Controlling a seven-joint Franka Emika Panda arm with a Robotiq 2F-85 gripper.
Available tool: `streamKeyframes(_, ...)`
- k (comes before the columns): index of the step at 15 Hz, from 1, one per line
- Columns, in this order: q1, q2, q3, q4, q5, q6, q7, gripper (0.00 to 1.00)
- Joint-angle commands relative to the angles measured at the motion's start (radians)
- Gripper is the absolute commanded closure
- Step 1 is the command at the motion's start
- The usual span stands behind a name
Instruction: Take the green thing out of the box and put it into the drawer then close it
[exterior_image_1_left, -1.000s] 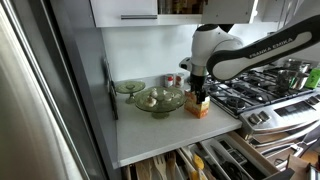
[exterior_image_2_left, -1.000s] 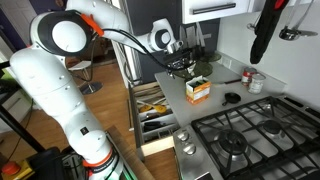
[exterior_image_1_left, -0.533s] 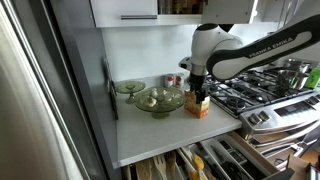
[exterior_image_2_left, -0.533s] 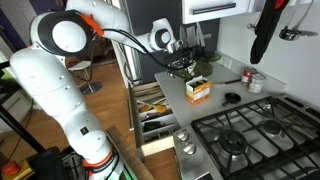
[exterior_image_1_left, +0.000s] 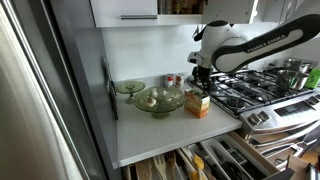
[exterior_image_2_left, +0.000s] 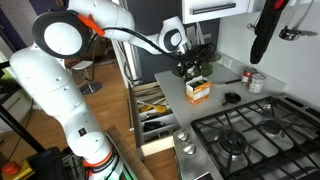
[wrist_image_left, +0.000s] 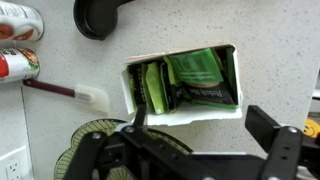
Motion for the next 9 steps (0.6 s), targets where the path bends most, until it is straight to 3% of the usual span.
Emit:
streamKeyframes(1, -0.013, -0.017, -0.024, -0.040, 0.110, 0.062, -0.234, 0.00)
streamKeyframes(5, -0.020, -0.030, -0.037, -0.061, 0.226, 0.054, -0.441, 0.00)
streamKeyframes(9, -0.032, -0.044, -0.042, -0.073, 0.216, 0.041, -0.504, 0.00)
